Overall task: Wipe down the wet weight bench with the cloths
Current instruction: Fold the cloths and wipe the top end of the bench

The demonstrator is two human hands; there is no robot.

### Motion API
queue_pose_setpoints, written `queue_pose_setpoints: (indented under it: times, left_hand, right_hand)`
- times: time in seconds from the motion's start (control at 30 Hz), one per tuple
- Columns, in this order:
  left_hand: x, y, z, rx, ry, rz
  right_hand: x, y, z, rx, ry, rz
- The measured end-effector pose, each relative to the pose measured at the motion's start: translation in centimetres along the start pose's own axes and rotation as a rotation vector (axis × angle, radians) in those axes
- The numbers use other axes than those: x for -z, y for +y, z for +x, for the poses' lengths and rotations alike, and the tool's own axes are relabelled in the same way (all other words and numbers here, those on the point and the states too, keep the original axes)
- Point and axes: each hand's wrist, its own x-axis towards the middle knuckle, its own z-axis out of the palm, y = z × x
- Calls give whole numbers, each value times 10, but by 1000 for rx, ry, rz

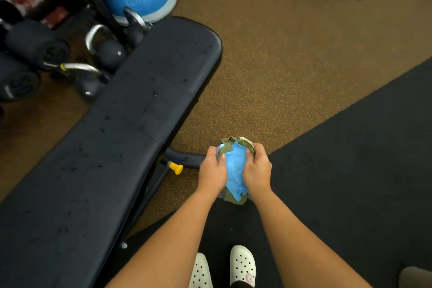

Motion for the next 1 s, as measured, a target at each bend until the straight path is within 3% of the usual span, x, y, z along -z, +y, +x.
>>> queue_pose_setpoints:
  times: [0.4, 0.7, 0.93, 1.0]
  left_hand:
    - [89, 53, -21, -97, 142, -76]
    - [131, 61, -8, -85, 281, -248]
    - [128, 90, 23, -131, 286, -402]
    - [124, 102, 30, -142, 256, -412]
  right_hand:
    - [-36, -105, -24, 48, -36, -136]
    - [-47, -126, -22, 61, -114, 48]
    - [-70, -132, 3, 84, -64, -153]
    - [-73, -139, 11, 73, -48, -114]
